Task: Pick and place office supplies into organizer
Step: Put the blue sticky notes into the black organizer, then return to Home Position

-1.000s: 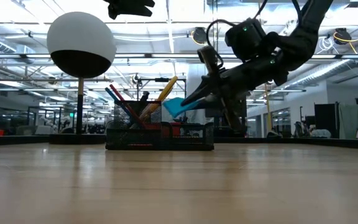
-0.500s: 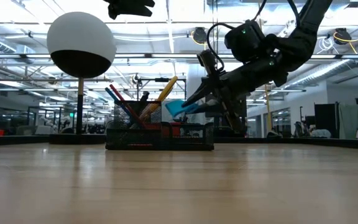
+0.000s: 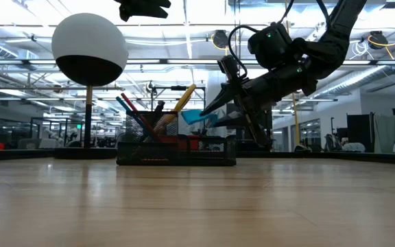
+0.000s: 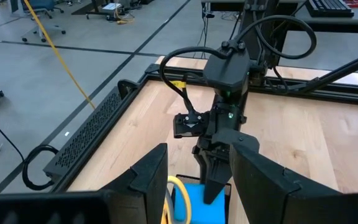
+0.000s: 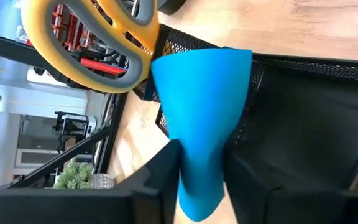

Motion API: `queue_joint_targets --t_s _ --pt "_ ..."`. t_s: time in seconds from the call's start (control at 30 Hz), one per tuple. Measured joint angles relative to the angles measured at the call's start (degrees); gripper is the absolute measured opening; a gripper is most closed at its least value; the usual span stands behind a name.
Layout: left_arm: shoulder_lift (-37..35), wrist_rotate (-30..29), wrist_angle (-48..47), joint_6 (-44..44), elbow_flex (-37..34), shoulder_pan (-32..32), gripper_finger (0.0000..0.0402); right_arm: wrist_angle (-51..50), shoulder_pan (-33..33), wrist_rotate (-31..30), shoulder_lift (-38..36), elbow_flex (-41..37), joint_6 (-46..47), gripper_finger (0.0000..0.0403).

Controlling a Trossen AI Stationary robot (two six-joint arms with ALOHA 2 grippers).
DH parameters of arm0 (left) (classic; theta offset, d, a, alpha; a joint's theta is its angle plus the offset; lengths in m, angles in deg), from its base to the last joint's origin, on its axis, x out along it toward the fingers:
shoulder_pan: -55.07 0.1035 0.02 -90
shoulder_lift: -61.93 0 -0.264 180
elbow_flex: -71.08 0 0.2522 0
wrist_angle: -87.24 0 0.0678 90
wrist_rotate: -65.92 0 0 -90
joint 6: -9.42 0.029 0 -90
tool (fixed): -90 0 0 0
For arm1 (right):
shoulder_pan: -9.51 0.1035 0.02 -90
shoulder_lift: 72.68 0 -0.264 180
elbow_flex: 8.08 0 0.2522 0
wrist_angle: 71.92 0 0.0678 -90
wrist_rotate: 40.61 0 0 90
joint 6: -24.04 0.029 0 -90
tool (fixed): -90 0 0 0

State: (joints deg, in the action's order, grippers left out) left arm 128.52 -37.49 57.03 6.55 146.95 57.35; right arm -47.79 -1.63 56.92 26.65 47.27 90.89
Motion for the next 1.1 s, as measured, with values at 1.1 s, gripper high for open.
queue_joint_targets --t_s 1.1 --pt "0.02 1.12 -0.13 1.49 0.02 0.00 0.0170 -20.12 -6.53 11.76 -11.19 0.03 -3.06 0.0254"
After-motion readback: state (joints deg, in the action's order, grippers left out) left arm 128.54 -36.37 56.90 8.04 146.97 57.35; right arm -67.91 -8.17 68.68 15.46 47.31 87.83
